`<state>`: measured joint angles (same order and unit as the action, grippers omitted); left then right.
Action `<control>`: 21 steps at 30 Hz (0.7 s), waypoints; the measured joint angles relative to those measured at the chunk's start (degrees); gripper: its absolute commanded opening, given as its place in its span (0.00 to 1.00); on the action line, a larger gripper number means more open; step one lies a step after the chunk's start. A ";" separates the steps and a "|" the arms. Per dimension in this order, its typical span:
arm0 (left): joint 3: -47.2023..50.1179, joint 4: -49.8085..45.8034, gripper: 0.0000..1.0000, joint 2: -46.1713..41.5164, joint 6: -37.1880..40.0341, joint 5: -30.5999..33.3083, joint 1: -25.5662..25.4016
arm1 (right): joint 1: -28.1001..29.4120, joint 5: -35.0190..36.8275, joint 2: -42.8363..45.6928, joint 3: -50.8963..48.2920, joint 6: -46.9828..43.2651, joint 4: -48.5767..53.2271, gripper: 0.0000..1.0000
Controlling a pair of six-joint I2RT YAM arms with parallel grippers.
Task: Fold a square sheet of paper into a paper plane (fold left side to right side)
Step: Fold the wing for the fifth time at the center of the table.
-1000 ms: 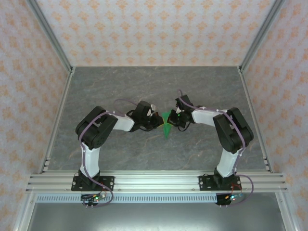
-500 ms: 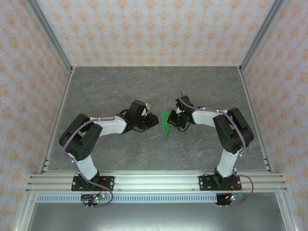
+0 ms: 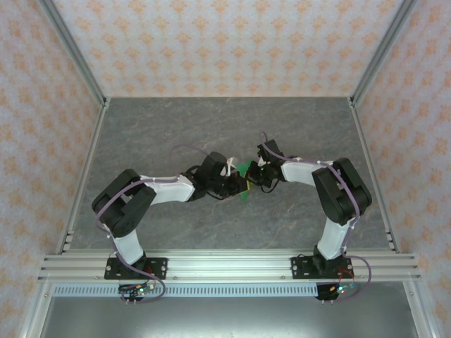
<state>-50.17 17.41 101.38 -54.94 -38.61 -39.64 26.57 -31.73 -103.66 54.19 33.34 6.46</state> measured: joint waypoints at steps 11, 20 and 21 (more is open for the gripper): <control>-0.02 1.05 0.02 4.02 -2.01 0.07 -0.13 | 0.00 0.00 0.00 0.00 0.00 0.00 0.00; 0.00 1.11 0.01 6.23 -3.72 0.07 -0.13 | 0.00 0.00 0.00 0.02 -0.02 0.00 0.00; 0.00 1.11 0.01 6.40 -3.76 0.07 -0.13 | 0.00 0.00 0.00 0.02 -0.07 0.00 0.00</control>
<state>-50.17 18.52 107.79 -58.70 -38.54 -39.77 26.57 -31.73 -103.66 54.22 33.28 6.46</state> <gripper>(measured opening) 0.051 0.049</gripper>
